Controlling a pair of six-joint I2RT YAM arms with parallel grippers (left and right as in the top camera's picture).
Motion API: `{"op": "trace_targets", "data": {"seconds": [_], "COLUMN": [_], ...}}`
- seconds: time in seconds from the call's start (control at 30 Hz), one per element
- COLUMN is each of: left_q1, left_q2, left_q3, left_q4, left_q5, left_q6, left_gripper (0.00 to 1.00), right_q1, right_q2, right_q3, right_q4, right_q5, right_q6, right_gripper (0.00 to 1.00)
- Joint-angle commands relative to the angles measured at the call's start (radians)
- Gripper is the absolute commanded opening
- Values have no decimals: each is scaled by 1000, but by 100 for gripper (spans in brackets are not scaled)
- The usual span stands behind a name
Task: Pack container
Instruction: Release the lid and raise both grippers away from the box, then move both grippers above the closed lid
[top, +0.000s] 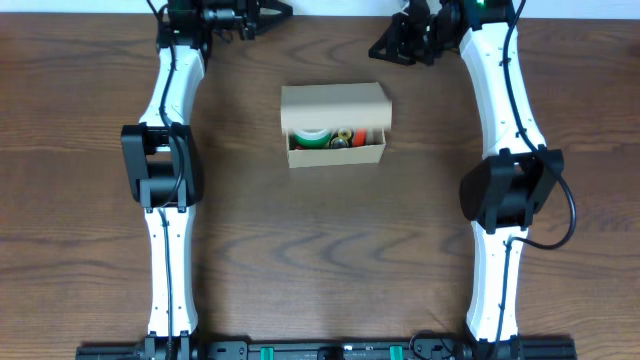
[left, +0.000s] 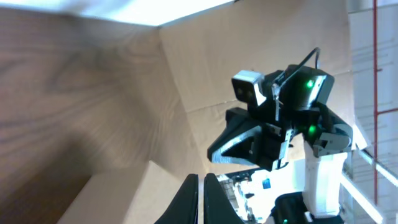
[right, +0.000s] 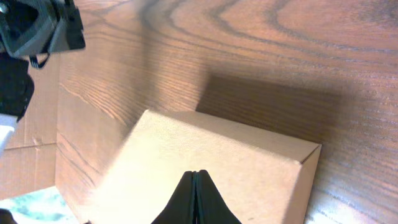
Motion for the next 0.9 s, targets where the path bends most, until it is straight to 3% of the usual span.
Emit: {"op": "trace_targets", "data": {"seconds": [0.0,0.07,0.23,0.47,0.67,0.87], "left_q1": [33,42,65,89,71,55], "left_q2": [3,3,3,3,-7,-10], "left_q3": [27,27,36,129,299,438], "left_q4": [108,208,630,942,919,793], "left_q5": [31,35,35,35,35,35], "left_q6": [-162,-251,-602,-934,-940,-948], "left_gripper": [6,5,6,5,6,6], "right_q1": [21,31,65,119,140,140], "right_q2": [-39,-42,-64,-159,-230,-252], "right_q3": [10,10,10,10,10,10], "right_q4": [-23,-40,-66,-79,-113,-147], "right_q5": [44,66,114,277,321,327], "right_q6": [-25,-31,-47,-46,-46,-48], "right_gripper": [1,1,1,1,1,1]}}
